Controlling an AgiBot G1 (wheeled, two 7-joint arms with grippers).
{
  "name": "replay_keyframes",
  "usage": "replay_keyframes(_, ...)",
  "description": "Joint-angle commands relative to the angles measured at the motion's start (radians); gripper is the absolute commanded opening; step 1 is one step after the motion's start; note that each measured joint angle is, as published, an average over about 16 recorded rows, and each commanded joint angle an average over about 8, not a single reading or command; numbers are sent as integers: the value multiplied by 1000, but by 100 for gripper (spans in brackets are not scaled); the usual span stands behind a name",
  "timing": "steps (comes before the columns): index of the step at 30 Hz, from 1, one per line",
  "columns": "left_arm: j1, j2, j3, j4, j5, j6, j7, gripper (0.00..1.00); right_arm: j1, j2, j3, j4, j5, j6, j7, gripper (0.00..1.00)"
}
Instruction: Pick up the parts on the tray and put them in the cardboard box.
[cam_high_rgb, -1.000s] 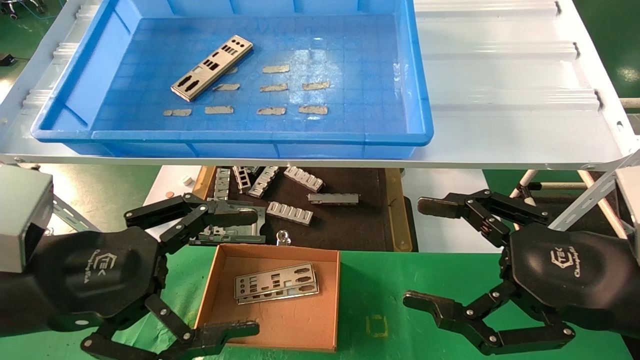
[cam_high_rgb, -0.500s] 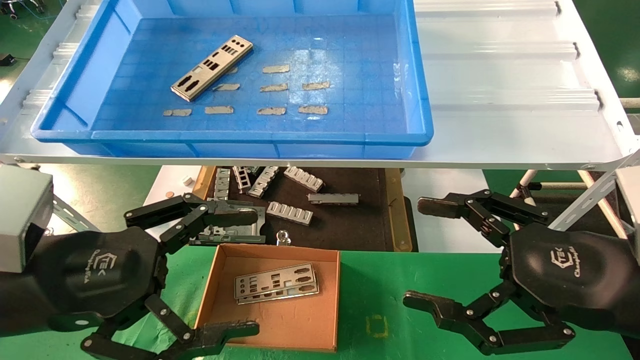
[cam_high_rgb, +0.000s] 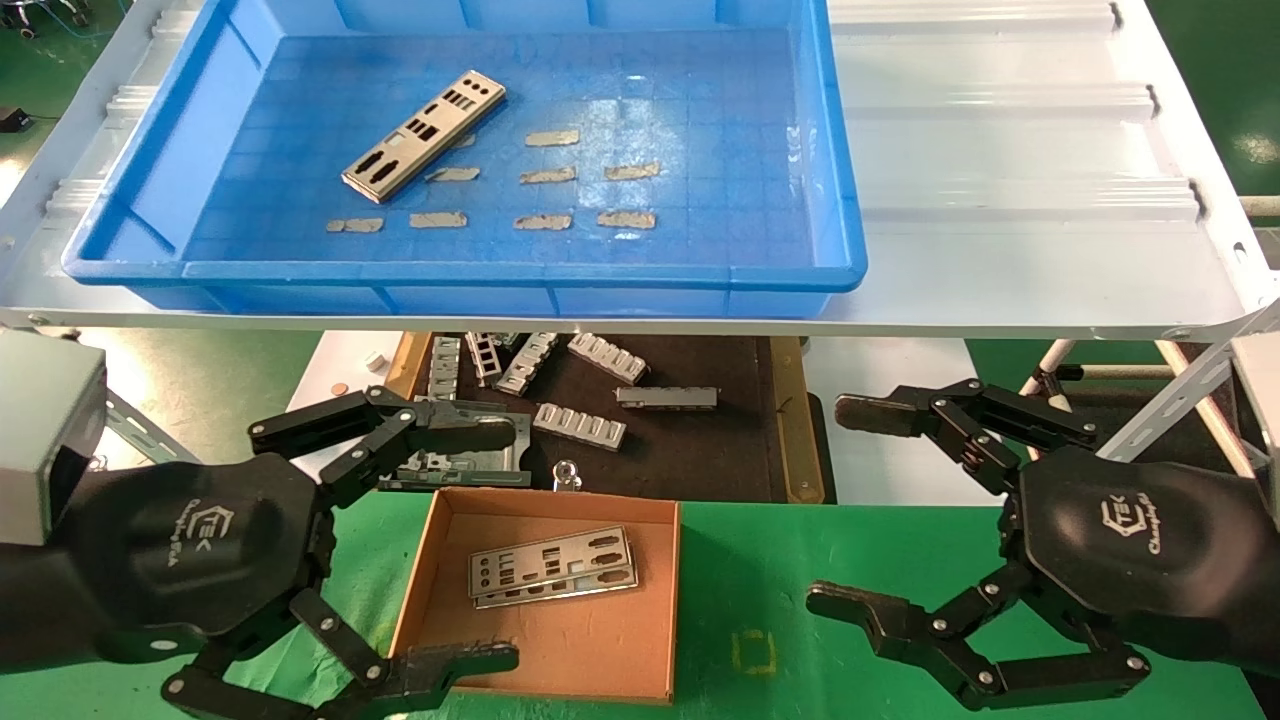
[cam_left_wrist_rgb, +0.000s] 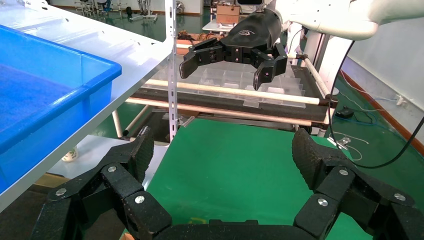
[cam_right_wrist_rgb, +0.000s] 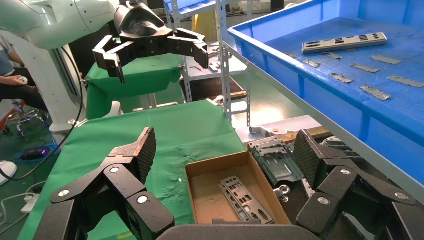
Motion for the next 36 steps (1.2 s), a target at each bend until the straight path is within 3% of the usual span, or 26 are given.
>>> replay_keyframes(1, 0, 0, 0, 0, 0, 0, 0, 100, 0, 0, 0, 0, 0, 0, 0, 100)
replay_keyframes(36, 0, 0, 0, 0, 0, 0, 0, 100, 0, 0, 0, 0, 0, 0, 0, 100)
